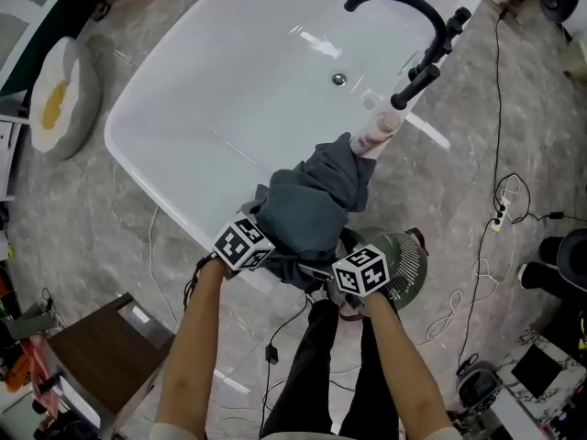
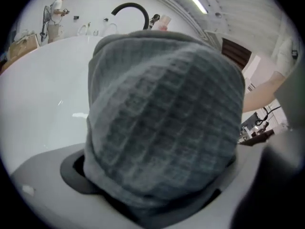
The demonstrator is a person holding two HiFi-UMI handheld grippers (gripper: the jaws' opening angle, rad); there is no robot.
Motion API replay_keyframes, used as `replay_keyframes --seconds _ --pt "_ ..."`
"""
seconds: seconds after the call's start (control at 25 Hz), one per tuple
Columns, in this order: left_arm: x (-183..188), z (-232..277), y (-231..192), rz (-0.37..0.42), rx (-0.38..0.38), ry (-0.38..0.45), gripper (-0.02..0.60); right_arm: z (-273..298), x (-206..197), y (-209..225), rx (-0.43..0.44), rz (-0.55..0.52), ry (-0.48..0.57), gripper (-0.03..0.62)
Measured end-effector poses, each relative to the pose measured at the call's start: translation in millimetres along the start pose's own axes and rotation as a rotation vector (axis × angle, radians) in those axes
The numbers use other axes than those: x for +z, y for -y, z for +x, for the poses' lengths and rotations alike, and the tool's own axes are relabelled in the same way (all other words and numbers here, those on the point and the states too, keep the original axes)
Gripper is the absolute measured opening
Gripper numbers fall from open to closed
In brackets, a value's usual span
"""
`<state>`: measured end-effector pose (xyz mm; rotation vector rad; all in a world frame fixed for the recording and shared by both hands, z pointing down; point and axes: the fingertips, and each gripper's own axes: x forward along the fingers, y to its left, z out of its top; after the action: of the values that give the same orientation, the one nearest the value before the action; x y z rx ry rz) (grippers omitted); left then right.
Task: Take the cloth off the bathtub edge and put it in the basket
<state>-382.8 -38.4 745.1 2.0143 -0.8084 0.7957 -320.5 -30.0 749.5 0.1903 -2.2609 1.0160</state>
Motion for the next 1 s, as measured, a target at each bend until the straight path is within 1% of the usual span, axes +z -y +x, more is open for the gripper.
replay_keyframes --seconds 0.12,0.24,0.28,0.32,0.4,0.48,0.52,0.6,0.64,0.68,0.84,1.0 --pt "2.3 8.0 1.7 -0.015 -0.073 0.008 0.643 5.6 0.0 0.2 0.064 0.003 -0.018 0.569" --pt "2.7 15.2 7.6 -0.048 -0.158 0.020 0.643 8.8 -0.2 -5.4 0.138 0.007 -0.018 0.566" --pt "3.2 16.1 9.2 -0.049 -0.175 0.023 0.640 9.0 0.8 -8.4 0.157 -0.010 -0.015 0.552" --pt "4.2 16.6 10.7 -0.044 -0.184 0.028 0.640 8.7 1.6 -10.6 0.171 -0.026 -0.010 0.519" --pt "7.2 17.9 15.5 -0.040 -0.199 0.049 0.622 6.0 1.9 -11.8 0.180 -0.043 0.007 0.488" --pt "9.4 19.4 21.8 -0.064 -0.210 0.082 0.564 1.0 1.3 -13.3 0.173 -0.052 0.041 0.441" --pt "9.8 19.3 23.3 -0.075 -0.203 0.099 0.557 -1.6 0.9 -15.9 0.168 -0.058 0.064 0.399" --pt "9.0 17.0 23.6 -0.079 -0.163 0.117 0.543 -5.1 -0.2 -23.7 0.152 -0.074 0.104 0.300" --pt "8.8 15.3 24.1 -0.074 -0.136 0.120 0.532 -6.5 -1.0 -27.0 0.137 -0.084 0.117 0.262" --pt "9.1 13.7 25.1 -0.069 -0.107 0.122 0.518 -8.1 -1.3 -29.0 0.117 -0.095 0.126 0.237" --pt "13.8 3.8 30.9 -0.054 -0.001 0.153 0.460 -14.6 2.6 -33.0 0.034 -0.130 0.149 0.190" --pt "17.3 -7.3 48.2 -0.029 0.048 0.197 0.376 -22.5 4.2 -40.5 0.007 -0.181 0.170 0.169"
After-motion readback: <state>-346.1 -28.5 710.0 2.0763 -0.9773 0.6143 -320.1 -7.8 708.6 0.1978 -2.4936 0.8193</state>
